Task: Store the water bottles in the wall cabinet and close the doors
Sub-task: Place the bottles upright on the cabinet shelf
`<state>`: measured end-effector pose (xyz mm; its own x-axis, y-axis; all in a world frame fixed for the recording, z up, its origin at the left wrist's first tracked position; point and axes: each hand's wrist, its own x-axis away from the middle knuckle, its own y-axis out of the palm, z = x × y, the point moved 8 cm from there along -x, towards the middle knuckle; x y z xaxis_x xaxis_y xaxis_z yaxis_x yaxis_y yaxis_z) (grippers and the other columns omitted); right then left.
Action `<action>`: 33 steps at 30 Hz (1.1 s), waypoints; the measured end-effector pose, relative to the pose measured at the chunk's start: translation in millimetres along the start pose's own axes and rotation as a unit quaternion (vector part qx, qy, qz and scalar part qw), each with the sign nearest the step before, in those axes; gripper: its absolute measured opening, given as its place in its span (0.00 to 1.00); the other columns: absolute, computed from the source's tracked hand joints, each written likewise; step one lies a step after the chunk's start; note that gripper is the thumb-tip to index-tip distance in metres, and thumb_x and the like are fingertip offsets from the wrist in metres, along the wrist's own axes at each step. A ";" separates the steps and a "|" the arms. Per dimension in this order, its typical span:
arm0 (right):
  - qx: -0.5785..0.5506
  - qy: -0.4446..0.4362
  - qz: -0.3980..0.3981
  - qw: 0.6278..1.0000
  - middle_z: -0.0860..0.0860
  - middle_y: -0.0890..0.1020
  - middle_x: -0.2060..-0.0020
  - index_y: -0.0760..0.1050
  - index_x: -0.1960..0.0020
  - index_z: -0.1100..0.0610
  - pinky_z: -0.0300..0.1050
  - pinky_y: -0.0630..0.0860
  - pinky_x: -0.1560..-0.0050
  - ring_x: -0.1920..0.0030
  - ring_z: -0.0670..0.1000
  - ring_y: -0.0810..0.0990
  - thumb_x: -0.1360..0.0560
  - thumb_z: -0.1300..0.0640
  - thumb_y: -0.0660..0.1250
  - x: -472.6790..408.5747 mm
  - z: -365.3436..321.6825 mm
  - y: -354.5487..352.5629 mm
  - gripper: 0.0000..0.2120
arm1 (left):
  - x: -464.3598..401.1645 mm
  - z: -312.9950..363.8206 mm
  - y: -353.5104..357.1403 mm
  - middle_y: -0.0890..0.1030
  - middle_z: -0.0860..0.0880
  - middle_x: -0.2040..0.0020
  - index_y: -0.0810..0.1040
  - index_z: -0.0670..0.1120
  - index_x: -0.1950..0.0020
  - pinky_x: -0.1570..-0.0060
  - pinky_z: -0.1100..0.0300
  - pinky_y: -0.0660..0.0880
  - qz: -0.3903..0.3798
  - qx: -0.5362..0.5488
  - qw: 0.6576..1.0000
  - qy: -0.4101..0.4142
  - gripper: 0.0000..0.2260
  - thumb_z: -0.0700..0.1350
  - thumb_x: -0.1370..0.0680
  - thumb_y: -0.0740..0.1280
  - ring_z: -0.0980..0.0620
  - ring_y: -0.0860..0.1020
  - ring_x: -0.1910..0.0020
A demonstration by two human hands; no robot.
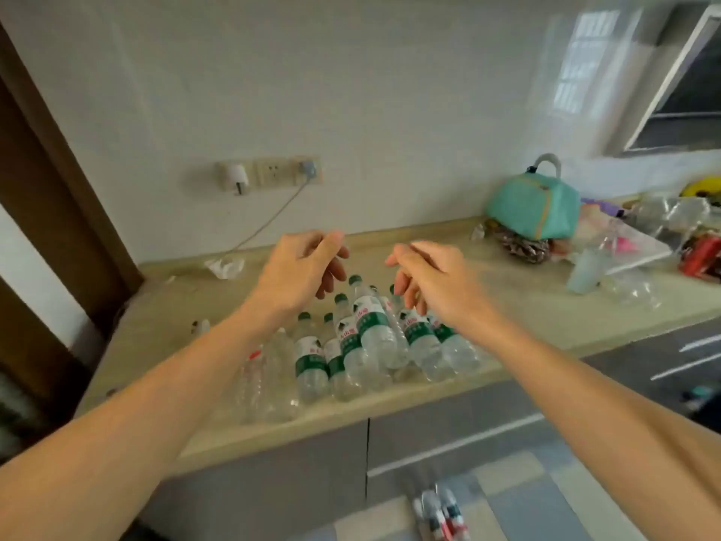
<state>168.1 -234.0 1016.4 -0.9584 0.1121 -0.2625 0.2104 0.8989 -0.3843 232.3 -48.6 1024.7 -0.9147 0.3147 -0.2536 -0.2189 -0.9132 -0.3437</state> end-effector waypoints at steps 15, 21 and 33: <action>0.076 0.312 -0.145 0.936 0.60 0.82 0.62 0.79 0.53 0.66 0.51 0.72 0.66 0.69 0.50 0.75 0.17 0.52 0.60 179.1 441.1 -44.7 0.18 | 147.0 -306.6 343.3 0.78 0.52 0.70 0.81 0.41 0.57 0.68 0.60 0.68 -0.131 -0.014 0.950 -0.282 0.17 0.50 0.16 0.62 0.55 0.72 0.72; 0.082 0.451 -0.123 0.880 0.55 0.84 0.59 0.80 0.50 0.61 0.43 0.76 0.65 0.64 0.50 0.80 0.17 0.53 0.60 262.4 629.5 -37.5 0.14 | 191.8 -451.1 451.4 0.81 0.49 0.62 0.80 0.44 0.53 0.66 0.55 0.75 -0.153 -0.057 0.915 -0.368 0.13 0.51 0.17 0.63 0.52 0.77 0.66; 0.097 0.523 -0.111 0.840 0.52 0.82 0.56 0.80 0.42 0.58 0.58 0.82 0.46 0.51 0.58 0.83 0.20 0.54 0.63 368.3 927.4 61.0 0.12 | 292.5 -756.2 593.1 0.79 0.46 0.44 0.75 0.43 0.37 0.52 0.59 0.69 -0.143 -0.152 0.867 -0.452 0.19 0.52 0.22 0.72 0.48 0.77 0.48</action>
<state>6.8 -530.7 75.5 -0.6023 0.3530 0.7160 -0.0652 0.8722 -0.4848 91.8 -302.4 62.9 -0.7607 0.0598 0.6463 -0.5061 -0.6781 -0.5330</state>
